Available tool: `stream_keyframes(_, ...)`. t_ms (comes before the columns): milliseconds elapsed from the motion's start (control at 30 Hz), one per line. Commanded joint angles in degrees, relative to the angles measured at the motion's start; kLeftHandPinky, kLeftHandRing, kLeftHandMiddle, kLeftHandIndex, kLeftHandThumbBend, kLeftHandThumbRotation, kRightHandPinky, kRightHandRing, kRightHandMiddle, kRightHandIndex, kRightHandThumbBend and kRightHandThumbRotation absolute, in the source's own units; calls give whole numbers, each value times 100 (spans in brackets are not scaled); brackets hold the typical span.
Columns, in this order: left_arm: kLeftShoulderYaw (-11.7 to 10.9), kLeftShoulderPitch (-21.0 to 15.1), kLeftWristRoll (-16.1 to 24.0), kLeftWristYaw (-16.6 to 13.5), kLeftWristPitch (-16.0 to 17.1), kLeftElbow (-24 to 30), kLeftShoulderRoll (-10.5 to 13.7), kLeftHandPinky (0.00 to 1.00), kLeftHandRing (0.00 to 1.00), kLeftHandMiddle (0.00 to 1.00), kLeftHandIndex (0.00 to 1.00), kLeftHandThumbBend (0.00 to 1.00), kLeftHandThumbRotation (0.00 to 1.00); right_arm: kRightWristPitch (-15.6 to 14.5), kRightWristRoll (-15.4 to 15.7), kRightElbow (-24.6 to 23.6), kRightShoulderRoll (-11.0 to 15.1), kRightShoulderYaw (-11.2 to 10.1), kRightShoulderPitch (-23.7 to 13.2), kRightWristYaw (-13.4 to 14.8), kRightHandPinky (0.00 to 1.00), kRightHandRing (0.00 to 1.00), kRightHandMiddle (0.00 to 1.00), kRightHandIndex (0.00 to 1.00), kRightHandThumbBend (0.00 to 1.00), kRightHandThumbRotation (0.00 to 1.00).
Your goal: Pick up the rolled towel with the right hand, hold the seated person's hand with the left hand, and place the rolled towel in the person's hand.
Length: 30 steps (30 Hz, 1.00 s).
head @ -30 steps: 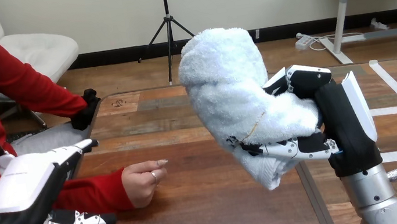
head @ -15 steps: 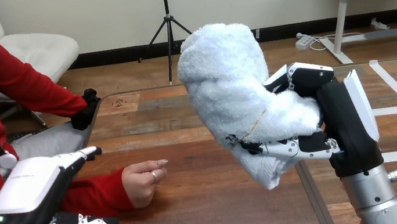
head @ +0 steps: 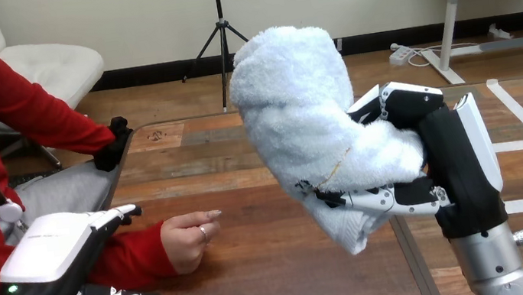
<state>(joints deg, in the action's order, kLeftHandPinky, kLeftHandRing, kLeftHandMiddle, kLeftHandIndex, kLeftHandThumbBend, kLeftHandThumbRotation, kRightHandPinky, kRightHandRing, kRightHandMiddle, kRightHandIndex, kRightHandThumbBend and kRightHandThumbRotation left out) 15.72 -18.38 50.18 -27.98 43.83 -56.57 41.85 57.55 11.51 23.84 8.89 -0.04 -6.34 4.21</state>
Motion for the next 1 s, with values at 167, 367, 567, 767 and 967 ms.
stream_keyframes(167,328,-666,-23,-228,-72,-354,-94,80,78,78,83,100,52,71,-59,-553,-91,-29,-72,45,2,5,8,7,53,0)
stream_keyframes(367,462,-773,-71,-174,-129,-513,-170,78,77,78,82,100,52,35,-69,-724,-111,-16,20,35,2,5,8,7,53,0)
stream_keyframes(567,563,-864,-118,-120,-172,-665,-242,77,77,78,82,100,51,-59,-197,-934,-121,51,139,-47,2,5,8,7,53,0)
stream_keyframes(767,630,-919,-176,-89,-183,-784,-307,75,76,78,81,100,49,-124,-134,-1140,-135,34,257,-53,2,5,8,7,53,0)
stream_keyframes(967,654,-948,-251,6,-199,-883,-377,74,76,77,80,100,47,-125,-171,-1292,-137,63,352,-82,2,5,8,7,54,0)
